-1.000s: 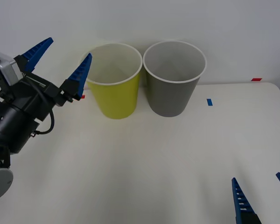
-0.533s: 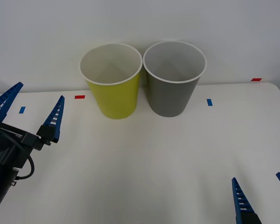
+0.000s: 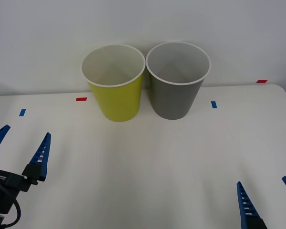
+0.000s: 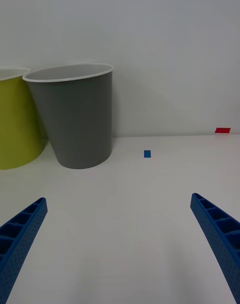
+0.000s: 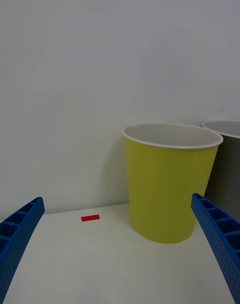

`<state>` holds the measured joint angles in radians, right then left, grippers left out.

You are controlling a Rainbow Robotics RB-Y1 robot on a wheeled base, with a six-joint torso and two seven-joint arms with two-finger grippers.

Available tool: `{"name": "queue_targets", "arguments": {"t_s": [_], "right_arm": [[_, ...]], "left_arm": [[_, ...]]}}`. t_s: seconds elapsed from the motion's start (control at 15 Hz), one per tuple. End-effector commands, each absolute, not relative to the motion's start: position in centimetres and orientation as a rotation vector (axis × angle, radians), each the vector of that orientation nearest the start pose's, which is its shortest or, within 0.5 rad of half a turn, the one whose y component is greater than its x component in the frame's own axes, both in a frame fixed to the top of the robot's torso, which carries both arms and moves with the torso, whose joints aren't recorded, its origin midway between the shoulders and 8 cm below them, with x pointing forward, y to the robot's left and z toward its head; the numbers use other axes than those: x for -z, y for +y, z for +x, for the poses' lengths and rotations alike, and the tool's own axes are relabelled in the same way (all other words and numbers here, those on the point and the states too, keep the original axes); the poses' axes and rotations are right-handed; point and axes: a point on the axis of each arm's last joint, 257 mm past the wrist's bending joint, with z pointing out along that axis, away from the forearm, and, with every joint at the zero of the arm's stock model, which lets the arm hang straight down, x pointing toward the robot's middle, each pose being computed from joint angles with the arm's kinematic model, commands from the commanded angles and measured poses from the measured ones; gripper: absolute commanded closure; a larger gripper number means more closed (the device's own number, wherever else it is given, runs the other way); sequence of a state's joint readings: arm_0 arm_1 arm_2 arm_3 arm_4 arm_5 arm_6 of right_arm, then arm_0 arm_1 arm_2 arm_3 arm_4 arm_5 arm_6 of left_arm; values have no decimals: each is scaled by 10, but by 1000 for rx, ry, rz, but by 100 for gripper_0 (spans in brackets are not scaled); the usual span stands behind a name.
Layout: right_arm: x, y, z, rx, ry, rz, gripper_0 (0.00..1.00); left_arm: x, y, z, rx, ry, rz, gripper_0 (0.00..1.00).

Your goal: Put cans in the gray bin and PET bottles in the light green bin.

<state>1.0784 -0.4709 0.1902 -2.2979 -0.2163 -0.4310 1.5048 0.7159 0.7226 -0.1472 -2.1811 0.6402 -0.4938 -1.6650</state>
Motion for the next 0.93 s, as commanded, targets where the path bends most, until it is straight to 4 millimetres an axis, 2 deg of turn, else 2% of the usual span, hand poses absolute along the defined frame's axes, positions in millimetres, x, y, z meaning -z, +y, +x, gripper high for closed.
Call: {"name": "queue_targets", "arguments": {"t_s": [0.07,0.33,0.6,0.93], "right_arm": [[181,-256,250,-116,1549,-64,0],[181,-256,250,-116,1549,-64,0],[181,-256,250,-116,1549,-64,0],[181,-256,250,-116,1549,-64,0]], "left_arm": [[149,298,318,184,1418,79,0],[183,318,297,122,1495,48,0],[196,324,269,61,1519,32,0],[199,330,240,8,1525,8,0]]}}
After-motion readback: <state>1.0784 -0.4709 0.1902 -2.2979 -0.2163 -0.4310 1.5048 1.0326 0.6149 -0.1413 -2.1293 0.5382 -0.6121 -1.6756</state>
